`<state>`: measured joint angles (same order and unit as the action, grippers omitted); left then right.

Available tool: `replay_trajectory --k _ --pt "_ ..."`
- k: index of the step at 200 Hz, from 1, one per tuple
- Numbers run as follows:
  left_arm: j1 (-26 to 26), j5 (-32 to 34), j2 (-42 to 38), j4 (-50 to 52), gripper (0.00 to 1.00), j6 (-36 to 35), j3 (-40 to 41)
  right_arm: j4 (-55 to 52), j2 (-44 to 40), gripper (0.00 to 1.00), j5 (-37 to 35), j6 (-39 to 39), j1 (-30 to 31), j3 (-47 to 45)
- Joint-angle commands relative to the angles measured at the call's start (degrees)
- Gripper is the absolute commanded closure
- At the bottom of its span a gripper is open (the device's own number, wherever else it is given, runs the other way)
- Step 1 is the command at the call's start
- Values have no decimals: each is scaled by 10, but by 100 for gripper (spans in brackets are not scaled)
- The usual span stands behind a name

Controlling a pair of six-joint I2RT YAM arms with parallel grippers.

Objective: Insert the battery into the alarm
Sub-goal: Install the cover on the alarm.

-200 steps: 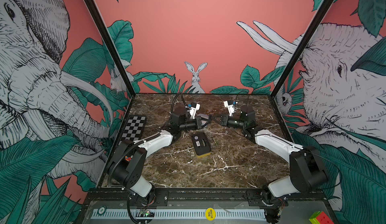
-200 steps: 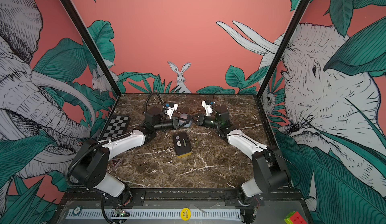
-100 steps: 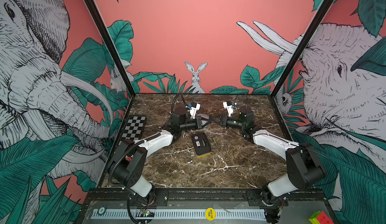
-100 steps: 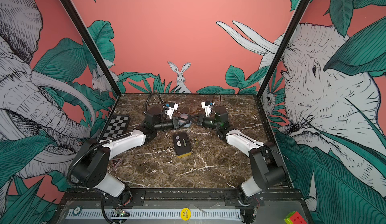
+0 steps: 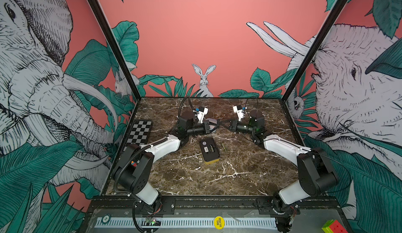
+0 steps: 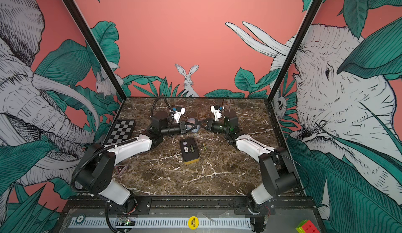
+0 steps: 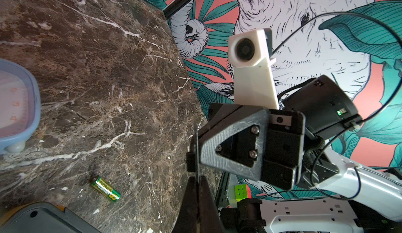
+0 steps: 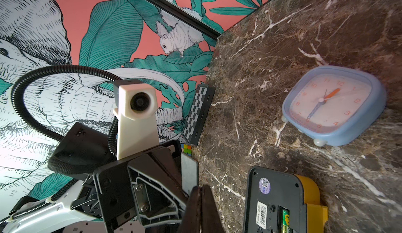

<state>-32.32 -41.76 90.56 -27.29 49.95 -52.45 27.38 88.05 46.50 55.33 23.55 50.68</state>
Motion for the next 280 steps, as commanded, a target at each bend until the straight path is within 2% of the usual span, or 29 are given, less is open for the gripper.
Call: replay_trajectory --k 1,28,57,122,131,182,232,265,280 --pt "-7 -26 6 -10 100 7 -16 16 -10 96 22 -11 9 0" --pt "-7 -31 10 -26 100 20 -15 -1 -9 92 30 -25 10 2" --pt "-7 -36 12 -34 100 27 -16 6 -4 91 34 -19 10 0" --pt "-7 -34 14 -28 100 26 -17 55 7 97 48 26 9 0" --pt "-7 -35 14 -25 100 25 -18 53 5 100 44 23 10 0" --pt "-7 -28 9 -2 100 13 -16 15 -7 100 26 -3 10 7" --pt "-6 0 -7 56 70 -26 -18 -51 -19 100 8 -44 8 19" --pt "-6 17 -23 97 64 -55 -18 -91 -19 100 0 -63 6 22" --pt "-5 20 -29 118 58 -67 -15 -103 -18 100 -1 -67 4 24"
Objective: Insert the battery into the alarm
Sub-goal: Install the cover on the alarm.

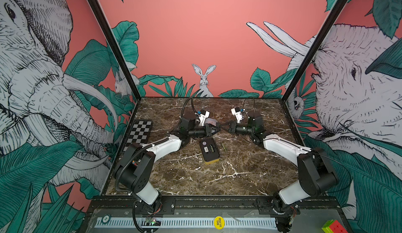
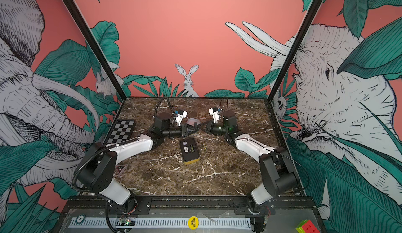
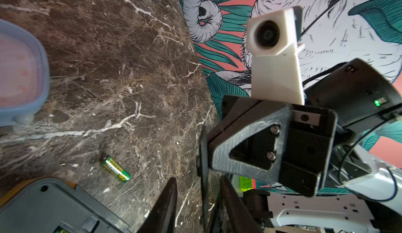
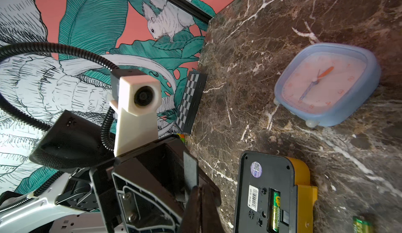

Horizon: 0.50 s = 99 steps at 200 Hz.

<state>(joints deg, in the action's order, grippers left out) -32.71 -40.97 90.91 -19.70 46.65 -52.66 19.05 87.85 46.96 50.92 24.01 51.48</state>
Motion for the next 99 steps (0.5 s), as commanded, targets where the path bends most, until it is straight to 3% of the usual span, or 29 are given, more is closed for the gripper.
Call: replay_trajectory --k 1,43,67,99 --pt "-1 13 -34 44 57 -35 -14 -21 -16 100 -6 -23 -1 16" --pt "4 61 -80 136 50 -96 -2 -74 -10 100 -14 -40 -4 29" --pt "6 120 -110 224 48 -144 -2 -106 -3 100 -15 -51 -4 33" --pt "19 189 -158 335 48 -178 9 -223 2 100 -30 -108 -1 57"
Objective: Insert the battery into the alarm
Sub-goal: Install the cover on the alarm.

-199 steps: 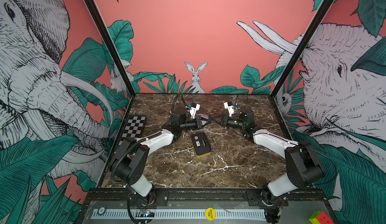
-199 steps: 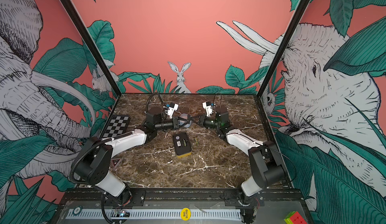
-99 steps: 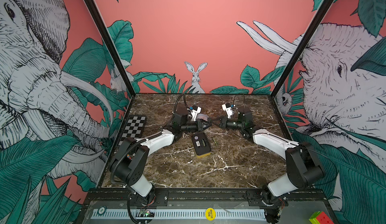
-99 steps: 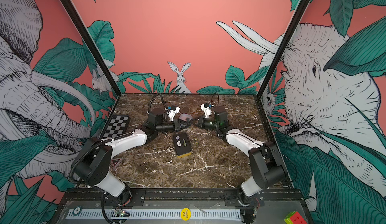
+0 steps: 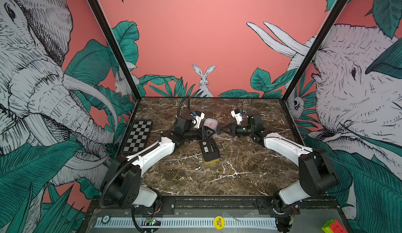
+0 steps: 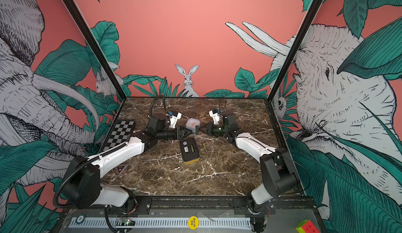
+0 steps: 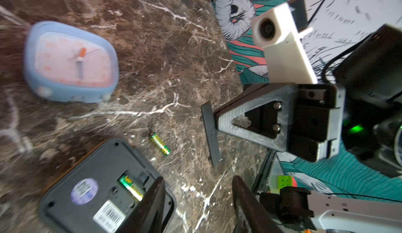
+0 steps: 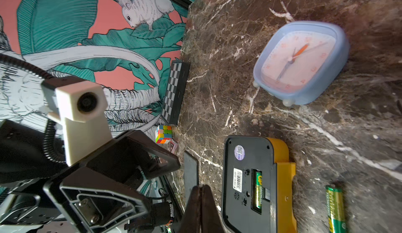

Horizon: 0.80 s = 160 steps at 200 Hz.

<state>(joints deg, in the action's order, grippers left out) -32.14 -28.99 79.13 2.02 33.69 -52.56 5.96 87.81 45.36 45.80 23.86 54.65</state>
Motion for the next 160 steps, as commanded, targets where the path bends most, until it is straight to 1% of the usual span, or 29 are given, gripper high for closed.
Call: replay_trajectory --k 1,13,34,64,96,137,141,160 --pt "14 71 -41 121 48 -49 8 -97 3 100 -15 -59 1 26" --pt "21 82 -44 157 49 -54 9 -146 2 100 -23 -87 4 39" --pt "25 80 -43 172 50 -56 22 -214 3 100 -41 -119 16 53" --pt "25 85 -14 199 53 -46 20 -267 8 100 -65 -147 38 66" --pt "25 79 6 205 54 -38 19 -332 23 100 -96 -177 60 94" --pt "25 65 43 204 57 -39 6 -346 35 100 -112 -180 77 109" --pt "25 63 47 203 57 -39 5 -347 50 100 -114 -179 78 109" --pt "26 51 64 197 59 -38 -2 -351 61 100 -120 -172 82 118"
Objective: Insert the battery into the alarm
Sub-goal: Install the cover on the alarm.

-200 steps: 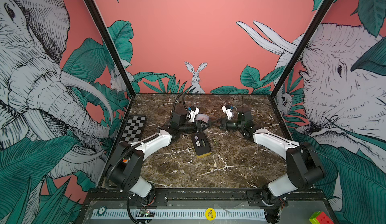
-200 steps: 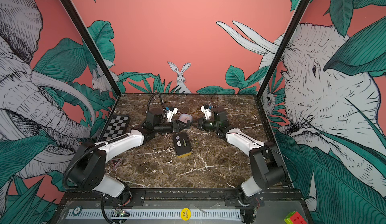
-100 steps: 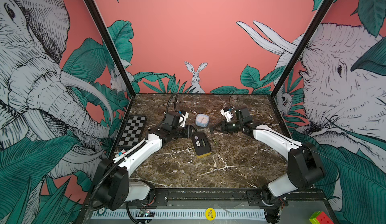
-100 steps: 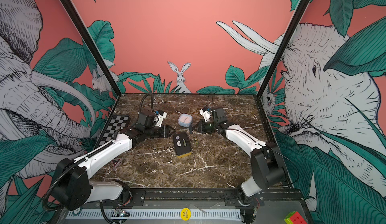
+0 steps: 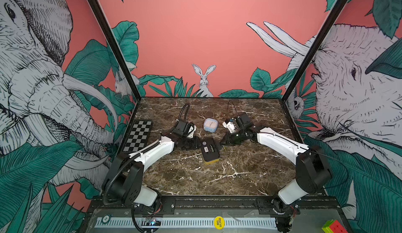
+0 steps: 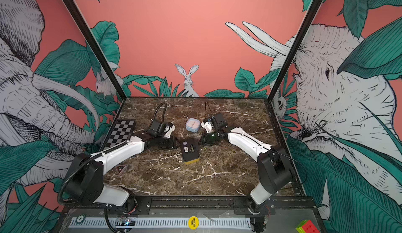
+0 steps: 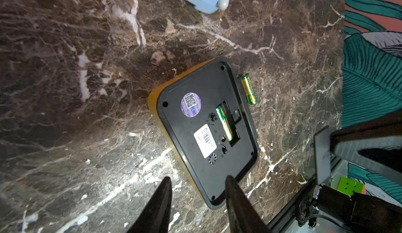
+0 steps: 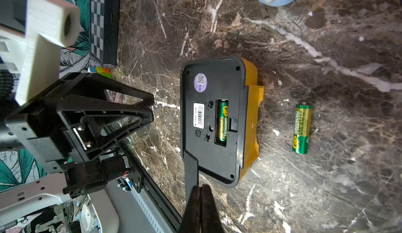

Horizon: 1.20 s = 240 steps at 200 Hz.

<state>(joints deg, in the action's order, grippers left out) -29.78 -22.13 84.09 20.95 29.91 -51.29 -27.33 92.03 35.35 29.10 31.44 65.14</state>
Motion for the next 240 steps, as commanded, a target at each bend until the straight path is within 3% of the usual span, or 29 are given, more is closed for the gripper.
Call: replay_trajectory --k 1,132,177,240 --pt "2 -19 15 7 59 0 -14 -19 19 100 -20 -5 7 13" --pt "-1 -81 101 -34 74 2 -56 0 58 100 -55 46 25 27" --pt "-1 -15 36 -1 55 12 -39 9 56 100 -51 50 25 25" --pt "-1 -5 94 46 55 1 -66 -4 77 100 -48 34 28 44"
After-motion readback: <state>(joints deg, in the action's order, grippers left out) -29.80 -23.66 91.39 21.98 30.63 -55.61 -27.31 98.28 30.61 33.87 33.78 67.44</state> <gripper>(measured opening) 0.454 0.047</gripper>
